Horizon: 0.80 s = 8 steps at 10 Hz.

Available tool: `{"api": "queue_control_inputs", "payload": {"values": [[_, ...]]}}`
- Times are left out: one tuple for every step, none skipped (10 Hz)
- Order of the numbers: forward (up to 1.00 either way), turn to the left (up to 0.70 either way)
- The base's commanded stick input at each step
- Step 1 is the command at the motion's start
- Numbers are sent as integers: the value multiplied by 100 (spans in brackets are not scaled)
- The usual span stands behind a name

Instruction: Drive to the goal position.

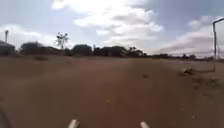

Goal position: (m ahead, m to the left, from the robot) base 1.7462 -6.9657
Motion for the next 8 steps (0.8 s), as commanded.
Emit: {"api": "queue_control_inputs", "payload": {"values": [[70,0],[70,0],[38,0],[0,0],[0,0],[0,0],[0,0],[0,0]]}}
